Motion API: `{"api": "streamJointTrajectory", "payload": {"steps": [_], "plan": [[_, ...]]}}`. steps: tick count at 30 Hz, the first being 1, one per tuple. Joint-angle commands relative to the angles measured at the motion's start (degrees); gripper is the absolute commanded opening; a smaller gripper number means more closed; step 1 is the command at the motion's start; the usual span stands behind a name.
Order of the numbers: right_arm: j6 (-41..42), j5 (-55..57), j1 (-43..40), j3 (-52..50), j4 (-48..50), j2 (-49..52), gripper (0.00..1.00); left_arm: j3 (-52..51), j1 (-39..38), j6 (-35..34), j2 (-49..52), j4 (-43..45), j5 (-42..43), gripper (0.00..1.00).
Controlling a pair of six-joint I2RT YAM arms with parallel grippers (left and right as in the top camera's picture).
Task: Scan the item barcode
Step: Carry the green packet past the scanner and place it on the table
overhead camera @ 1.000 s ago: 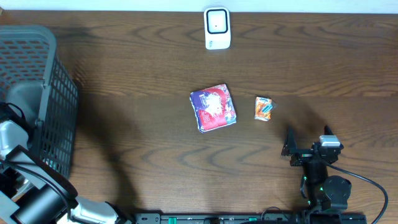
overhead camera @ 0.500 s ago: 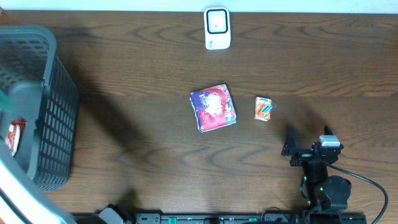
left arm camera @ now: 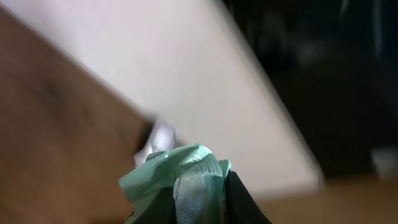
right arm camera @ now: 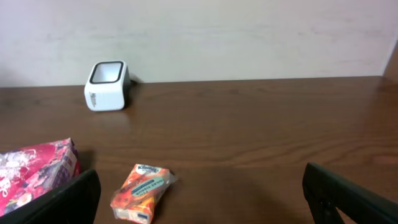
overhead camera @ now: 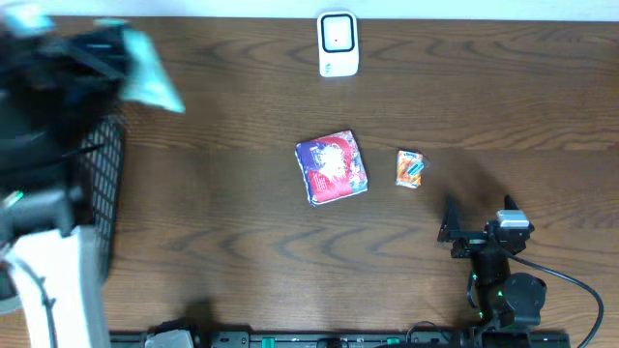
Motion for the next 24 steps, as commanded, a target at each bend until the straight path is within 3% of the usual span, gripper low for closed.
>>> {"api": "streamJointTrajectory", "payload": {"steps": [1,8,15,24], "plan": [[-0.68,-0.33,-0.31,-0.07,-0.20,-0.37,0.99,-0.07,-12.68,3.96,4.57,-3.96,-2.45,0.07],[-0.68,-0.35,-0.31,-0.07,-0.20,-0.37,0.99,-0.07,-27.63,2.10,17.84,-7.67,-14.16,0.07],[-0.68,-0.33,-0.31,-0.07,-0.20,-0.37,0.99,-0.07,-38.10,-19.06,31.50,-1.79,-14.05,0.07],[-0.68,-0.33,-0.31,-0.07,-0.20,-0.37,0.99,-0.07,-47.78,-19.34,40.35,7.02,-16.24,0.07]]}}
